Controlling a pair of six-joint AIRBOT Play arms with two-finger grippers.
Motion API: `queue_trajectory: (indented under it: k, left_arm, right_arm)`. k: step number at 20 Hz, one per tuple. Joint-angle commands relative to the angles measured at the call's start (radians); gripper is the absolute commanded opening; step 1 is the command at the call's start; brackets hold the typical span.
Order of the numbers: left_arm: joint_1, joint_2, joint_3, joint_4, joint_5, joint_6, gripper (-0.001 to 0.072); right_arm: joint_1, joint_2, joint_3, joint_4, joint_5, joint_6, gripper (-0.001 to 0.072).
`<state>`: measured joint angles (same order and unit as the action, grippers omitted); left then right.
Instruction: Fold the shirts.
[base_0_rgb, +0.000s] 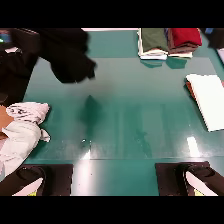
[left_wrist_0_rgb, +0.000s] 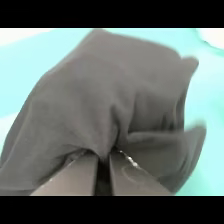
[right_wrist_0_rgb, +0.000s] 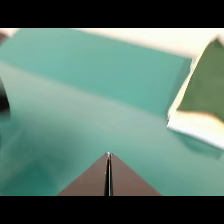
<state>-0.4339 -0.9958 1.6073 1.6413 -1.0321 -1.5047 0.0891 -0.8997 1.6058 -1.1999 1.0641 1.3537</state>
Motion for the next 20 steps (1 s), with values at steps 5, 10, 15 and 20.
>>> queue_trajectory:
  k: [5, 10, 15, 20]
  left_arm:
    - [-0.342, -0.272, 0.017, -0.12, 0.013, 0.066, 0.0518]
    - [-0.053, -0.274, 0.0, -0.144, -0.1, -0.039, 0.0518]
    - [0.14, -0.295, -0.324, -0.425, 0.008, -0.031, 0.0518]
    - [0.09, -0.43, -0.558, -0.611, 0.137, 0.04, 0.0519]
  right_arm:
    - [0.0, 0.0, 0.117, -0.006, 0.038, 0.0, 0.0019]
    - [0.0, -0.001, 0.117, -0.006, 0.074, 0.0, 0.0019]
    - [0.0, -0.018, 0.117, -0.005, 0.092, 0.0, 0.0018]
    - [0.001, -0.069, 0.114, 0.002, 0.153, 0.0, 0.0019]
